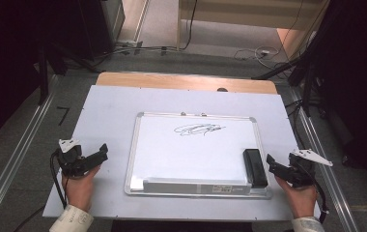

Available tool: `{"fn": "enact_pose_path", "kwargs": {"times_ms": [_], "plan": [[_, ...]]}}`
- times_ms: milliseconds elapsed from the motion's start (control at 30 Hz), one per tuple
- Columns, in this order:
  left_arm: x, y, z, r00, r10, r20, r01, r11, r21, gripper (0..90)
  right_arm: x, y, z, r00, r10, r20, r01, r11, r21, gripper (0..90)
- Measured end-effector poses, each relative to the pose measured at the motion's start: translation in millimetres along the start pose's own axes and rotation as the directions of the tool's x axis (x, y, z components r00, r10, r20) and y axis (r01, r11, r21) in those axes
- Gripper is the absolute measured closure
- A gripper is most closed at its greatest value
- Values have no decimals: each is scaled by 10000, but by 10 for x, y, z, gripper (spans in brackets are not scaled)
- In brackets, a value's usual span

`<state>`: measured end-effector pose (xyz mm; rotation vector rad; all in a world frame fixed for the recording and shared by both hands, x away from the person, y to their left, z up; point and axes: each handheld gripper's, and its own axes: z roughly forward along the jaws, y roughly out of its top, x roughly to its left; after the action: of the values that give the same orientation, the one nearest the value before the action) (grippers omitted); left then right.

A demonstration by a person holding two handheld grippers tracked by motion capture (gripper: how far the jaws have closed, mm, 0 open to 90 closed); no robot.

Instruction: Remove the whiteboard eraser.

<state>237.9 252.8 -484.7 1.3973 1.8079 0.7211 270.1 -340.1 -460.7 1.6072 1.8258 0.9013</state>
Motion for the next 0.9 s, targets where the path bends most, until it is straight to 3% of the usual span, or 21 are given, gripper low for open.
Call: {"fn": "enact_pose_path", "kwargs": {"times_ms": [333,900], "plan": [[-5,-2,2,10000,13,4,-13,10000,47,63,89,16,17,9993,176,-334,-174,9998,91,168],[-7,-2,4,10000,56,46,-56,10000,46,63,358,30,162,9977,-158,-660,188,9988,454,184]]}}
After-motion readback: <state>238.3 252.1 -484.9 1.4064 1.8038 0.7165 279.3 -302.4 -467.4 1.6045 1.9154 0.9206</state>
